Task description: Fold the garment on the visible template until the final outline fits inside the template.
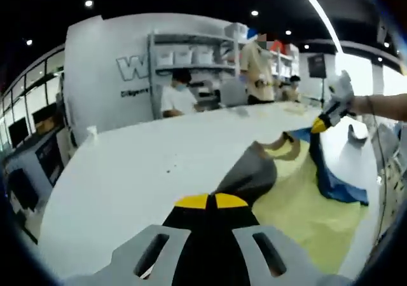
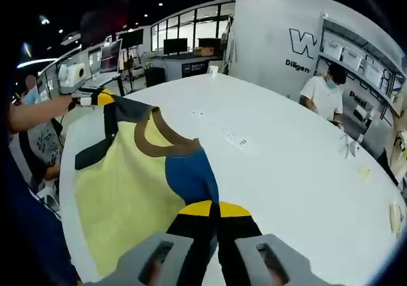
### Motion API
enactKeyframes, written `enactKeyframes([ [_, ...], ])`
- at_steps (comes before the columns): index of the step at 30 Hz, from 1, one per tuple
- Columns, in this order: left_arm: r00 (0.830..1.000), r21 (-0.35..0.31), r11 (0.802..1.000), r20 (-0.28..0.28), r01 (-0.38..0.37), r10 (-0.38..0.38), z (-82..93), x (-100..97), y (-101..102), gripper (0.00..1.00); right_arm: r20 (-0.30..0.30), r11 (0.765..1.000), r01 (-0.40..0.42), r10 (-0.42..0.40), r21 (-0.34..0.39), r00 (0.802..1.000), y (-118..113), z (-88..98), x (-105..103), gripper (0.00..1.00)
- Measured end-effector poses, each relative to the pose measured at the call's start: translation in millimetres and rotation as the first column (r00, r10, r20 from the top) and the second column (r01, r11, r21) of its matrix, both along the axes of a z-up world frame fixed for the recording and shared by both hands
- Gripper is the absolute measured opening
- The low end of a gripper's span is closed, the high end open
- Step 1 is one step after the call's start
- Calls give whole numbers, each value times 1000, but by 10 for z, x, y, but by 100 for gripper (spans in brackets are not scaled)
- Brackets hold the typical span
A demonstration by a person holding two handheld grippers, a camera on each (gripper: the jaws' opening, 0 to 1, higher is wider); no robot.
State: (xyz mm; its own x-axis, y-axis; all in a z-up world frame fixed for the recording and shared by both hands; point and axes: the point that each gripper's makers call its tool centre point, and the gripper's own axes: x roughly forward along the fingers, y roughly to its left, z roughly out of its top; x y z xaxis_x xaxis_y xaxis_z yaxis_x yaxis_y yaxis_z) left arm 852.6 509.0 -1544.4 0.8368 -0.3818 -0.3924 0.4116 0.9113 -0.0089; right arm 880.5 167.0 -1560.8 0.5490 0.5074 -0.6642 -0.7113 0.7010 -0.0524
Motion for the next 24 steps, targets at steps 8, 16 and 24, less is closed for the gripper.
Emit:
enactKeyframes([
  [8,991,4,994,-73,-109,109,-416,558,49,3,6,987,156,-156,-37,988,-2,-353,613,0],
  [16,979,-45,981,-74,-191,188,-407,546,186,22,4,960,272,-273,61,962,-212,-308,684,8],
  [24,974,-70,972,-43,-223,221,-294,97,335,25,-2,931,336,-339,147,941,-534,-265,94,12],
])
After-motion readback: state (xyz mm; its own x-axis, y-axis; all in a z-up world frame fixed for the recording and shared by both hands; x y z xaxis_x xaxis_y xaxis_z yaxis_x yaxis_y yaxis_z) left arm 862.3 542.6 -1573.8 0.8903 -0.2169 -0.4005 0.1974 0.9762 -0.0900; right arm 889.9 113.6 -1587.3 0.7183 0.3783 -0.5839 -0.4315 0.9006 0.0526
